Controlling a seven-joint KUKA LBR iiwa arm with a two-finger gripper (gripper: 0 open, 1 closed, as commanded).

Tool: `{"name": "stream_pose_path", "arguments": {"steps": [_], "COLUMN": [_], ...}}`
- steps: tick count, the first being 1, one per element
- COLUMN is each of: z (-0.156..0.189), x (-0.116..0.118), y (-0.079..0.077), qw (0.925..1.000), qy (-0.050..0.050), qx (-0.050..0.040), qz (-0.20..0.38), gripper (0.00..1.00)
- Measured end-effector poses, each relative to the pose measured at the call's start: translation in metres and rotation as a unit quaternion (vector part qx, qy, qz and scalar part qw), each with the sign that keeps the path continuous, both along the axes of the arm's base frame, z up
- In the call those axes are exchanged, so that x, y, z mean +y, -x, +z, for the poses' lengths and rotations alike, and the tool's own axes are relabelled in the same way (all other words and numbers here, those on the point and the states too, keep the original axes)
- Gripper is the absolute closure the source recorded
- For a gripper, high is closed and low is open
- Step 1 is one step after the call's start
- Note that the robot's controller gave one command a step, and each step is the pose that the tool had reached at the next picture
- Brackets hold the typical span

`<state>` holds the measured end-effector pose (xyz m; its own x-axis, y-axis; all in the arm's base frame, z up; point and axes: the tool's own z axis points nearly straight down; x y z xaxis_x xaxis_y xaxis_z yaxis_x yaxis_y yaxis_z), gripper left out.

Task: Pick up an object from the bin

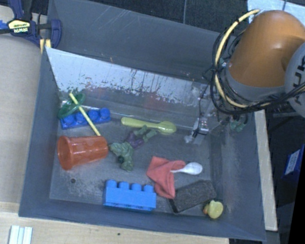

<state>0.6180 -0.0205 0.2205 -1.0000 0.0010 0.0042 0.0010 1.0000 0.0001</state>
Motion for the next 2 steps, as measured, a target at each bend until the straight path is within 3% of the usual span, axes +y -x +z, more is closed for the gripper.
{"name": "stream_pose_path", "arguments": {"steps": [1, 2], "z": [0.005, -0.068], "x": [0.000, 0.012], "y": [-0.001, 0.005], "qw": [1.0000, 1.0000], "qy": [0.000, 0.000], "qx": [-0.0043, -0.0063], "qz": [0.000, 0.002], "gripper": [0.00, 0.00]}}
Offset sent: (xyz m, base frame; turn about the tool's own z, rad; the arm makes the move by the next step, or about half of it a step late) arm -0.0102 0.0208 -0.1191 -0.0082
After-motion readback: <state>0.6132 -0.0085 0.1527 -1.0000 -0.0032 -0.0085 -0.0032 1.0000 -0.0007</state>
